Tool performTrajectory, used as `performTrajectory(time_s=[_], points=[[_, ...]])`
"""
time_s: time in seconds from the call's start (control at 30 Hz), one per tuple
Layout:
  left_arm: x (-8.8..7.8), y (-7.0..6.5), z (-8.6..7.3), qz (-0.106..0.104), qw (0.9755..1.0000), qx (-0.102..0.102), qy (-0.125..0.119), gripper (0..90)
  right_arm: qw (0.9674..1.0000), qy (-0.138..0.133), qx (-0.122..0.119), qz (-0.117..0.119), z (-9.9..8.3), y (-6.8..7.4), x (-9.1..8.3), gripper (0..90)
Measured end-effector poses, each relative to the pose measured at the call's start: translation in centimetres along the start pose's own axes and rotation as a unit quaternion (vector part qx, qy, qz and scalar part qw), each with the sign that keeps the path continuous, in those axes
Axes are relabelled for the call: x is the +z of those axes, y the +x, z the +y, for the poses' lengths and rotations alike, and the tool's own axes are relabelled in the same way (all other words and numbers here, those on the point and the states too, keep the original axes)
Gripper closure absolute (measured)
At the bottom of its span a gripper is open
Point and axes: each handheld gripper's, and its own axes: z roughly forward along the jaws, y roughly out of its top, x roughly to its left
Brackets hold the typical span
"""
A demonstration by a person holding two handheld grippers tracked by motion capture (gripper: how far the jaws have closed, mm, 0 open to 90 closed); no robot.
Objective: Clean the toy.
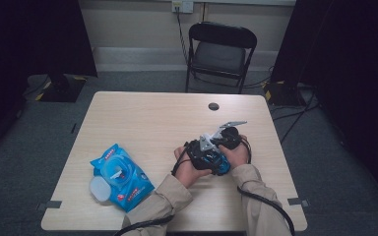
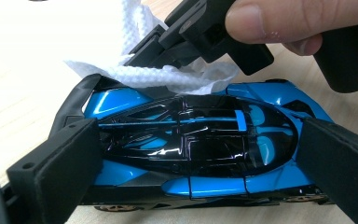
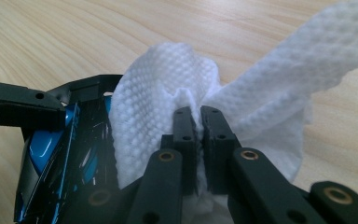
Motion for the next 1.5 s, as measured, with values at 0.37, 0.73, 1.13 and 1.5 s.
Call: performTrajectory(time_s=[0.37, 0.73, 1.13, 1.5], points=[[0.0, 0.0, 0.0, -0.001, 1.0000, -0.006, -0.003, 0.0, 0.9996, -0.005, -0.022, 0.019, -0.3, 0.1, 0.0, 87.0], [0.1, 0.0, 0.1, 0.003, 1.0000, -0.008, 0.000, 0.0, 0.9991, -0.008, -0.031, 0.027, -0.9, -0.1, -0.6, 87.1], [0.1, 0.0, 0.1, 0.005, 0.9999, -0.011, -0.002, 0.0, 0.9988, -0.012, -0.034, 0.034, -2.3, -0.5, -2.0, 87.0], [0.1, -0.2, 0.2, 0.002, 0.9999, -0.010, 0.000, 0.0, 0.9988, -0.017, -0.036, 0.028, -3.6, -0.6, -3.3, 87.0]])
